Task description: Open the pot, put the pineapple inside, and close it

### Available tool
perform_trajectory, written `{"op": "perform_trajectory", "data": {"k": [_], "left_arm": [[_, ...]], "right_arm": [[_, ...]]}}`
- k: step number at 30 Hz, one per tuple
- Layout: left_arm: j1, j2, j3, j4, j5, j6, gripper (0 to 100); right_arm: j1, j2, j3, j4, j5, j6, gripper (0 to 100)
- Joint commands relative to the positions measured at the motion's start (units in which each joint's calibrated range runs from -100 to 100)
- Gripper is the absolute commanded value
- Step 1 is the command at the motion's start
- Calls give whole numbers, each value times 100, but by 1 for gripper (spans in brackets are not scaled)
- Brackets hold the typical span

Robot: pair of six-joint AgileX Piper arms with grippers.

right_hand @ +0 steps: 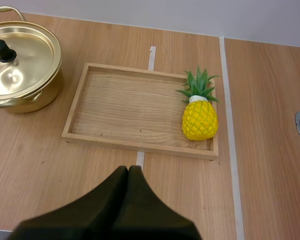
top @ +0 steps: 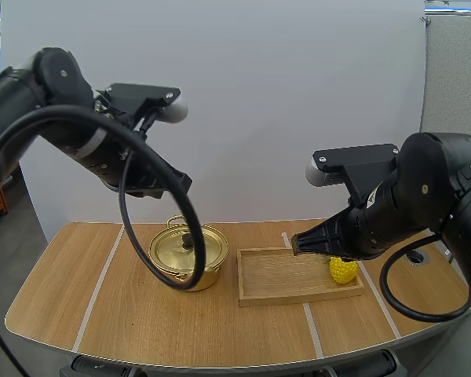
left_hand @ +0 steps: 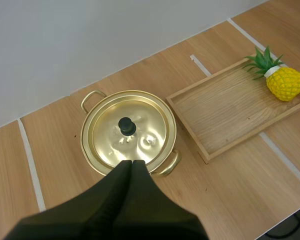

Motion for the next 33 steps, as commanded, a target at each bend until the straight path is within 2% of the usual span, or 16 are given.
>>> {"op": "perform_trajectory", "data": {"k": [1, 6, 11, 13, 15, 18, 22, 25, 26, 33], "left_arm": [[4, 171, 356, -242, -501, 133, 0], [4, 242, 839, -264, -1328, 133, 0], [4, 242, 858, -279, -1463, 133, 0], [4, 242, 858, -279, -1463, 133, 7], [4, 242, 858, -279, -1463, 133, 18], [4, 242, 858, -279, -1463, 133, 45], [4, 242, 858, -279, -1463, 228, 98], [4, 242, 858, -279, -1388, 447, 100], [4, 242, 858, -279, -1347, 491, 100], [4, 242, 858, -279, -1259, 737, 100]], "right_arm": [[-18, 9, 7, -7, 0, 29, 0], [-18, 9, 7, -7, 0, 131, 0], [-18, 9, 7, -19, 0, 164, 0], [-18, 9, 7, -31, 0, 164, 0], [-18, 9, 7, -31, 0, 164, 0], [-18, 9, 7, -31, 0, 164, 28], [-18, 9, 7, -31, 0, 164, 65], [-18, 9, 7, -20, 0, 164, 97], [-18, 9, 7, -27, 0, 164, 100], [-18, 9, 7, -32, 0, 164, 100]]}}
